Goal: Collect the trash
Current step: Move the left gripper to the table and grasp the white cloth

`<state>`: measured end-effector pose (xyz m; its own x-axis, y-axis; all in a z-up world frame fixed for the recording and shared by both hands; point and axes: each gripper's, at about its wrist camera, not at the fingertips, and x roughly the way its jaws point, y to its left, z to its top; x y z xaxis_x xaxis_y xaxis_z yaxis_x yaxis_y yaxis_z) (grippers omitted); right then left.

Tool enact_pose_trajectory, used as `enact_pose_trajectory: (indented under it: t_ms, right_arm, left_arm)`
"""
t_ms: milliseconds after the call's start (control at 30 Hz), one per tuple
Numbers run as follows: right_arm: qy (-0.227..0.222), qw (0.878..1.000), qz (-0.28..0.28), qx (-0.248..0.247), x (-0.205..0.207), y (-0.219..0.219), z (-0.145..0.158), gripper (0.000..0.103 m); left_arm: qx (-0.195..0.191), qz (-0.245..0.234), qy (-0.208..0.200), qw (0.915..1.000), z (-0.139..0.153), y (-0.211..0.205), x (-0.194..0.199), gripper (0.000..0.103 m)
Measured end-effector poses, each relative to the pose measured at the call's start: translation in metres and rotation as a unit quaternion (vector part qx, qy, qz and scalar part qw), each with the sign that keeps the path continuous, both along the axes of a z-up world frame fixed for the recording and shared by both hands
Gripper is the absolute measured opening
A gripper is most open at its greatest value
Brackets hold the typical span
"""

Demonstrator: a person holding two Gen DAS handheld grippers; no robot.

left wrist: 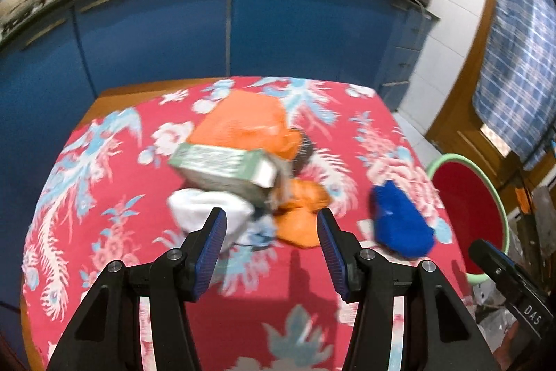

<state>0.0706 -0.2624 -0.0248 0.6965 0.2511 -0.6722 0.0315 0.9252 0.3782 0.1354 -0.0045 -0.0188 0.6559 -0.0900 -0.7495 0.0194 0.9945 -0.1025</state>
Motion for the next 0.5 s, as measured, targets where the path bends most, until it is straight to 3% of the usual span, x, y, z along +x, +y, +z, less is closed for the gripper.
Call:
enact_pose_trajectory:
  t_ms: [500]
  right_arm:
    - [0.039,0.998,0.032,-0.036,0.033,0.032,-0.025,0.057]
  left_arm:
    - [-0.020,0.055,0.012,0.9982,-0.033,0.046,0.017,0.056]
